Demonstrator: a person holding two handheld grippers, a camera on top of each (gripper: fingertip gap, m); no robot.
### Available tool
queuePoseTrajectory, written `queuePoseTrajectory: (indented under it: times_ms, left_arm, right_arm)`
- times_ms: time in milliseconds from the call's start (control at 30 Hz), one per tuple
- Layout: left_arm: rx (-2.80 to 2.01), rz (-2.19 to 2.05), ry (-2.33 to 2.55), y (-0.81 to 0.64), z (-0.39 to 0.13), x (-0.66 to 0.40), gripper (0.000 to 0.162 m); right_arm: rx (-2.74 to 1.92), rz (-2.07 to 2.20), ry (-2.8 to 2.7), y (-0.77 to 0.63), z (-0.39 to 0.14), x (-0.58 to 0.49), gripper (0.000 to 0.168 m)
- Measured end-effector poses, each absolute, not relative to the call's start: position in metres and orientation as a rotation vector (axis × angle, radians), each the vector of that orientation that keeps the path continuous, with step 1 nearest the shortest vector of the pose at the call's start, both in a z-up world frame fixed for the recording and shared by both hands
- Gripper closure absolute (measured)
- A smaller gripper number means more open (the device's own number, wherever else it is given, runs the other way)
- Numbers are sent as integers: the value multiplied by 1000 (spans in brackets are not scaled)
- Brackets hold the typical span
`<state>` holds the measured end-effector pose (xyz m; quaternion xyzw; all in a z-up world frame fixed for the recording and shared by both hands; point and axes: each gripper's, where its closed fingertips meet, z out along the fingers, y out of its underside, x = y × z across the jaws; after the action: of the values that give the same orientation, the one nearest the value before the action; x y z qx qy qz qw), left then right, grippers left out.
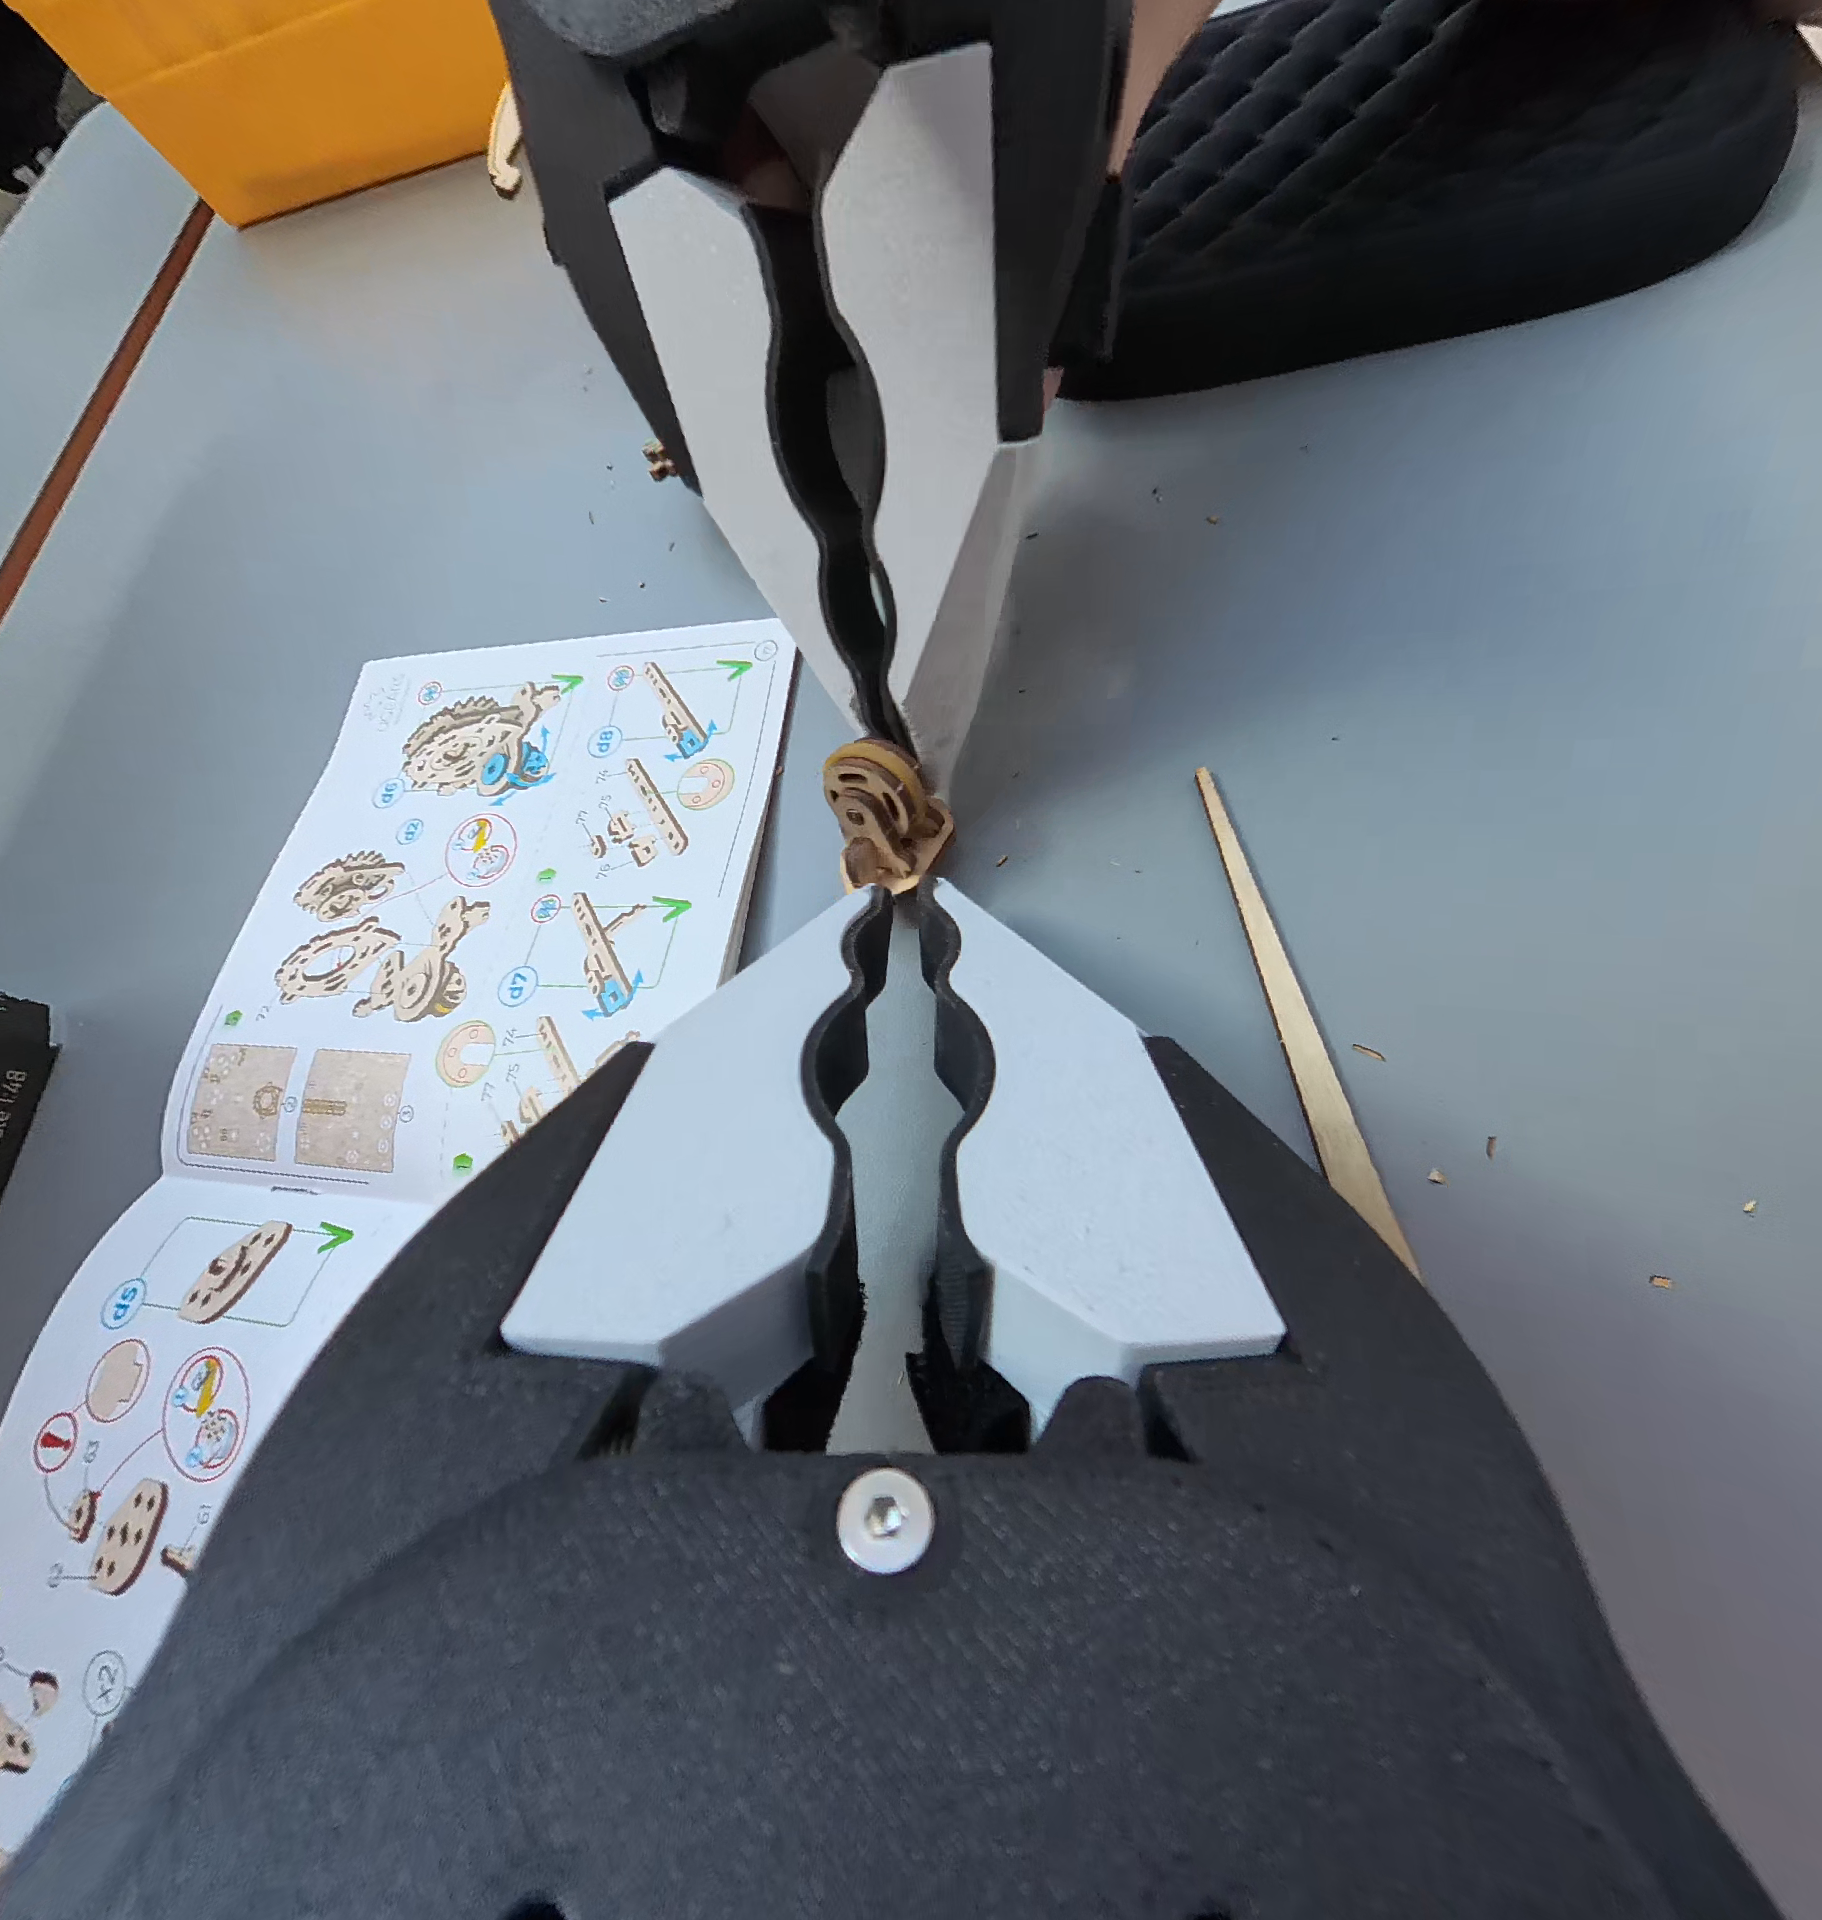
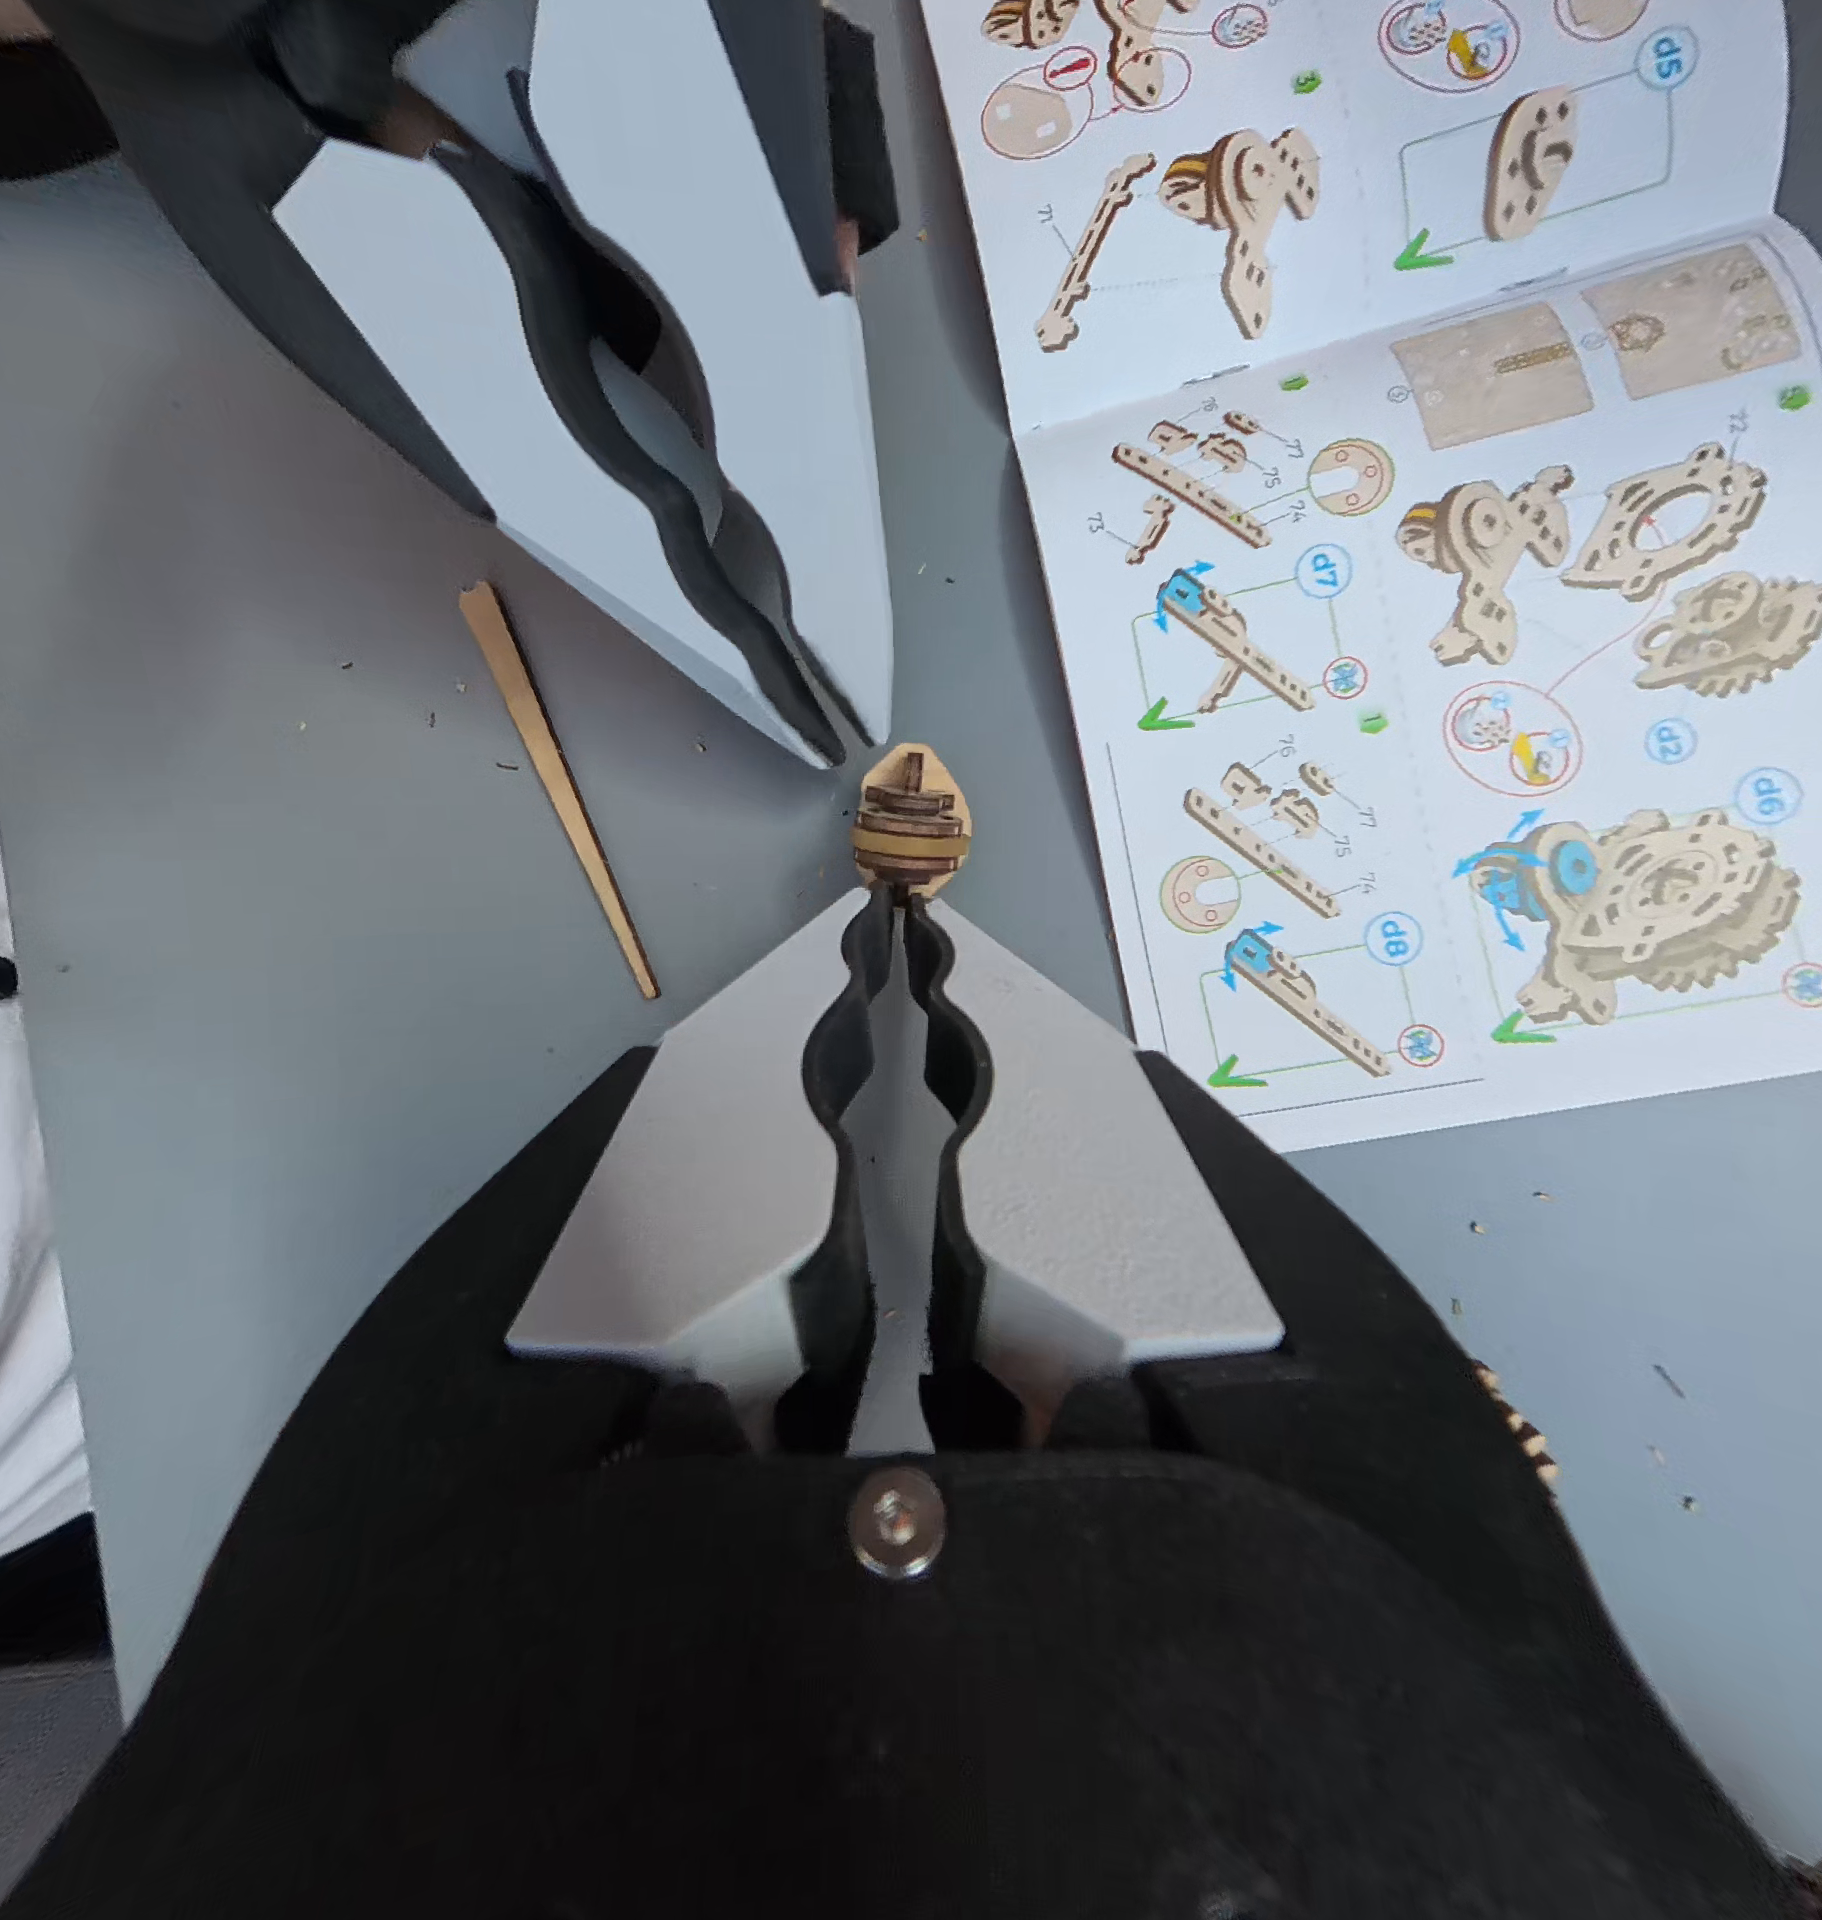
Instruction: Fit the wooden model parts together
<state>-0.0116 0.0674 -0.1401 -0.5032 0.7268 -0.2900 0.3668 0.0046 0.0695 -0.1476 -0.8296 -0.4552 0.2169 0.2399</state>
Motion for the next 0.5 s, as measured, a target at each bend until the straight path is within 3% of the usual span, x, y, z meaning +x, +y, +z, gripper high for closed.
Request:
queuePoseTrajectory:
  times_ms: [33, 500]
  left_arm:
    - [-1291, -756, 1850, 69, -137, -12, 158]
    - [-1269, -760, 1877, 67, -141, -12, 161]
  right_arm:
    - [-2243, 549, -1304, 67, -148, 5, 168]
    - [-2099, 414, -1459, 66, -147, -4, 167]
